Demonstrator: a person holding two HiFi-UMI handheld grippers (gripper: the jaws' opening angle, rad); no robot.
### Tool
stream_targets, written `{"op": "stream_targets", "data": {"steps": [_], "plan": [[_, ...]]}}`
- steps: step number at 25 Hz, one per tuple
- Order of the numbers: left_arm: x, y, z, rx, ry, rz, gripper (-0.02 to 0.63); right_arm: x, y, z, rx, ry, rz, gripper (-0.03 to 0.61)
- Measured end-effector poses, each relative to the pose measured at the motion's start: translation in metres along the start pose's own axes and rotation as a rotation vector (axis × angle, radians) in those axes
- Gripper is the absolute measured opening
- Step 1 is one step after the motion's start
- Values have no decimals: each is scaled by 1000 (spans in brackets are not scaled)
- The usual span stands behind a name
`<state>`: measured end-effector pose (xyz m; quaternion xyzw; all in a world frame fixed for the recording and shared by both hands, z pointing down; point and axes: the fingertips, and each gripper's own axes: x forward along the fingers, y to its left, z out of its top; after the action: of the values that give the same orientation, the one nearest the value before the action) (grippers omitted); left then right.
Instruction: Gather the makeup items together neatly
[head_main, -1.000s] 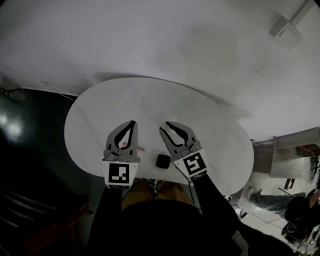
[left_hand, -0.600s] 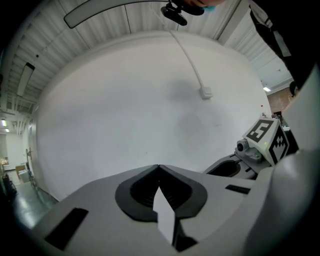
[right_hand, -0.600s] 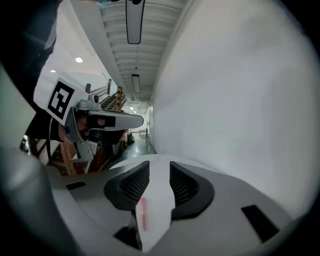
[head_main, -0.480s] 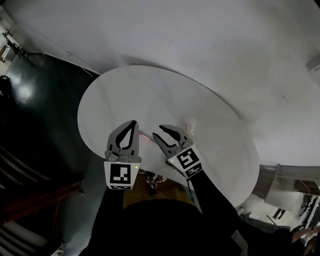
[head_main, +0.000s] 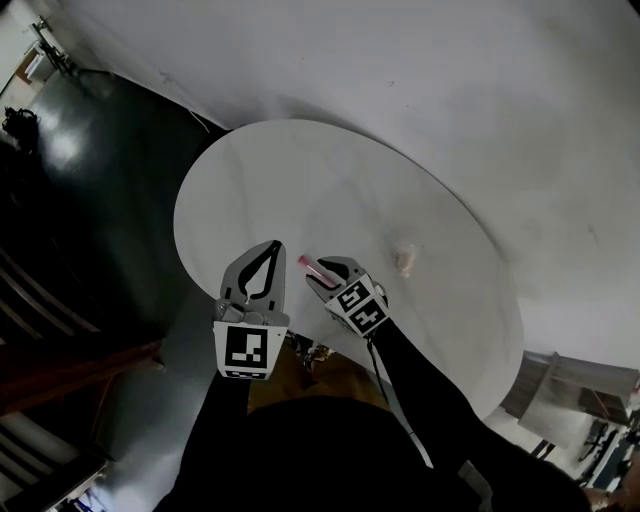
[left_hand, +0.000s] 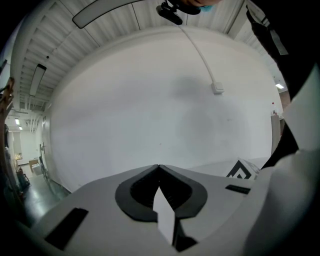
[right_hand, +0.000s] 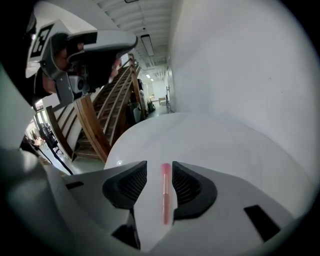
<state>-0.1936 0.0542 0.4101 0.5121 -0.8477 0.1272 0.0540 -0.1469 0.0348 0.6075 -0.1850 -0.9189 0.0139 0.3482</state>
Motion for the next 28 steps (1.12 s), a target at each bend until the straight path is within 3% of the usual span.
{"op": "stream_targets", "data": {"steps": [5,6,7,10,16,28], "plan": [[3,-3,3,3,-2,-22,14,27,-10,-39,20,147,-30,170],[3,-5,3,2,-1,-28,14,30,-12,-46,23,176,-43,146],[3,-6,1,4,3,-34,14,32,-14,-49,27,193,-56,67],[4,-9,0,3,5,-49,14,33,-16,-50,38,201,-61,64],[6,-9,0,4,4,-69,14,24,-20,-39,48,162,-99,64],[17,-42,17,38,-26,-146,14,-28,-49,-1,149,-46,-244,64]]}}
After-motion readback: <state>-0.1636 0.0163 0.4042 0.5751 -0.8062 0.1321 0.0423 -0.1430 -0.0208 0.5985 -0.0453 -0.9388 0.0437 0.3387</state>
